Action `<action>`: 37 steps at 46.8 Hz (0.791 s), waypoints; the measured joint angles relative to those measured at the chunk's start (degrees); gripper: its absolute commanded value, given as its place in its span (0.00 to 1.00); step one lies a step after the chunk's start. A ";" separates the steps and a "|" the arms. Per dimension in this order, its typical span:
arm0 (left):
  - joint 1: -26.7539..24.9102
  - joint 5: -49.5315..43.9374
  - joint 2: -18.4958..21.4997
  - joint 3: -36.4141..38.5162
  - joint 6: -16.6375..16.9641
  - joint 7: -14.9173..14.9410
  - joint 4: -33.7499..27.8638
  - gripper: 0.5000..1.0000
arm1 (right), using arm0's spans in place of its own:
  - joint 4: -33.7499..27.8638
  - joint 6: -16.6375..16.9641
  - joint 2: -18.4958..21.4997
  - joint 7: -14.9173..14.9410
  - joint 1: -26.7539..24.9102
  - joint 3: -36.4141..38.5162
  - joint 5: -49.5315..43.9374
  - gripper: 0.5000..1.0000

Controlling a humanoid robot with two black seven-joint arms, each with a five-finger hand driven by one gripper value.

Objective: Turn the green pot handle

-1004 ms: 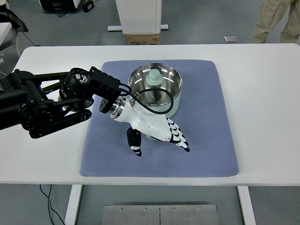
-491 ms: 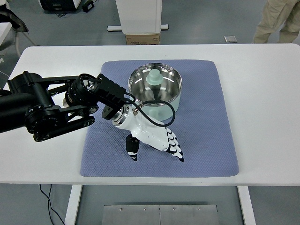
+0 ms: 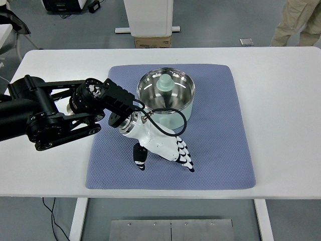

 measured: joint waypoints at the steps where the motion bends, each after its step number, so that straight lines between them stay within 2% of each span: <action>1: -0.05 0.00 0.08 0.00 0.00 0.00 0.00 1.00 | 0.00 0.00 0.00 0.00 0.00 0.00 0.00 1.00; 18: -1.58 0.73 0.61 0.06 -0.06 0.00 -0.29 1.00 | 0.00 0.00 0.00 0.00 0.00 0.00 0.00 1.00; 24: -1.84 0.88 1.14 0.31 -2.35 0.00 -0.28 1.00 | 0.00 0.00 0.00 0.00 -0.01 0.00 0.00 1.00; 37: -2.76 1.03 1.19 0.36 -4.44 0.00 -0.45 1.00 | 0.00 0.00 0.00 0.00 0.00 0.00 0.00 1.00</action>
